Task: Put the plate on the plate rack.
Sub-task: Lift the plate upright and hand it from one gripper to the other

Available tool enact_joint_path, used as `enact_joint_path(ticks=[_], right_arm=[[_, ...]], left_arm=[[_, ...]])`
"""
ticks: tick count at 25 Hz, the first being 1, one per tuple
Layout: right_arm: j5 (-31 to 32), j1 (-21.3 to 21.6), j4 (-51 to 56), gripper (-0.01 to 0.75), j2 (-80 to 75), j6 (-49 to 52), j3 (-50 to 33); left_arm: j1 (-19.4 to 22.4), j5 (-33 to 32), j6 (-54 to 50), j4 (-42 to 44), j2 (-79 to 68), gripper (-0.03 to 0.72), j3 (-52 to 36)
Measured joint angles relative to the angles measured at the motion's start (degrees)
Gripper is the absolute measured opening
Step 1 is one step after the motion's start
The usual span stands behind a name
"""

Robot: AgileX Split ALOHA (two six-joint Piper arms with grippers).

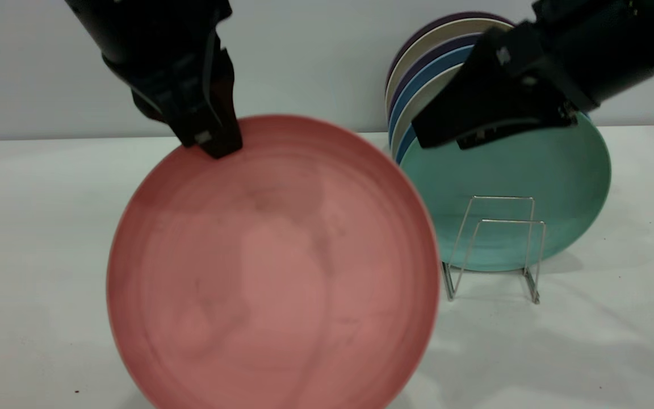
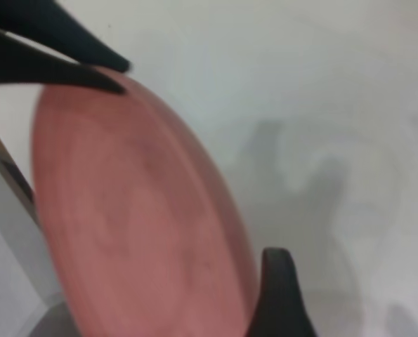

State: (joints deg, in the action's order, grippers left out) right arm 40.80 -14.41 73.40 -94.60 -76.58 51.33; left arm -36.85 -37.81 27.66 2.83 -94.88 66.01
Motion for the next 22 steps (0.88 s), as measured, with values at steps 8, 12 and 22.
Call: enact_joint_path(ticks=[8, 12, 22], right_arm=[[5.64, 0.00, -1.10, 0.581, 0.47, 1.31, 0.24], [6.79, -0.32, -2.61, 0.581, 0.41, 2.60, 0.24], [5.33, -5.81, -5.20, 0.581, -5.10, 4.54, 0.24]], left_arm=[[0.00, 2.05, -0.64, 0.36, -1.62, 0.012, 0.00], [0.00, 2.79, -0.64, -0.21, -1.62, 0.012, 0.00], [0.00, 3.20, -0.02, -2.09, -1.62, 0.012, 0.00]])
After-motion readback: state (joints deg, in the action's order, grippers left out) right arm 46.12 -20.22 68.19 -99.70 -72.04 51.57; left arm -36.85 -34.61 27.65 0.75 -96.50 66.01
